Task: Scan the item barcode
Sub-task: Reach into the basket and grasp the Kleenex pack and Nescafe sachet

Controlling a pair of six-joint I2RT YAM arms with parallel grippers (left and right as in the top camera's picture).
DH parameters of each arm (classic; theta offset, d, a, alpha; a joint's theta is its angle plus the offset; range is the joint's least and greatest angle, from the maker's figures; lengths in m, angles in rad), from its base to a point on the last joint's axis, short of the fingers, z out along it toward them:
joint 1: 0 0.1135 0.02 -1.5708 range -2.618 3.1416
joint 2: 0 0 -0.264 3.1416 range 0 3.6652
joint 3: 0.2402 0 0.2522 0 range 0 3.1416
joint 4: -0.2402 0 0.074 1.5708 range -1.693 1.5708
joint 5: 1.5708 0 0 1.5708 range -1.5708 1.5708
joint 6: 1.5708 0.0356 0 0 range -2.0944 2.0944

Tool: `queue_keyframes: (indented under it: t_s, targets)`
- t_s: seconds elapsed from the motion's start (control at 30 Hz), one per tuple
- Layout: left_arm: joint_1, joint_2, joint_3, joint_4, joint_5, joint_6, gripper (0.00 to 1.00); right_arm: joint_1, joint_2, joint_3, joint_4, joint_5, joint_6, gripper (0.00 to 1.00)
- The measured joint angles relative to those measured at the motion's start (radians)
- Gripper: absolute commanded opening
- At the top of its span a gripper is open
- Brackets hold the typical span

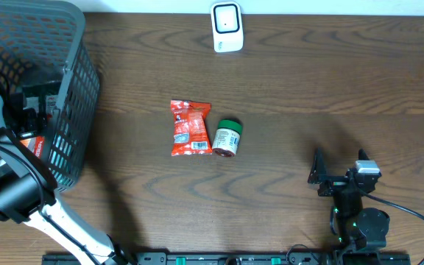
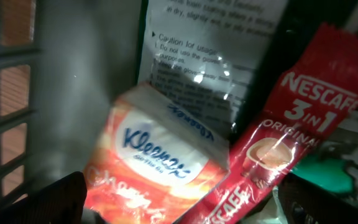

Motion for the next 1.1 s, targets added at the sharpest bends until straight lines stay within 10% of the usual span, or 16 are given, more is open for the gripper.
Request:
queue_keyframes:
  t_s: [0.27,0.5,0.73,0.97,1.1]
  targets:
    - [0.007,0.0,-0.05,0.038,0.058,-0.008,0.97,0.0,0.0,0.0,0.0,0.0,0.0,0.99]
    - [0.012,-0.001,-0.05,0.042,0.06,-0.009,0.51,0.0,0.0,0.0,0.0,0.0,0.0,0.99]
    - [0.016,-0.003,-0.048,0.045,0.061,-0.012,0.51,0.0,0.0,0.0,0.0,0.0,0.0,0.99]
    - [0.016,-0.007,-0.048,0.053,0.059,-0.037,0.09,0.0,0.0,0.0,0.0,0.0,0.0,0.99]
    - [0.016,-0.012,-0.04,0.048,0.061,-0.051,0.07,0.0,0.0,0.0,0.0,0.0,0.0,0.99]
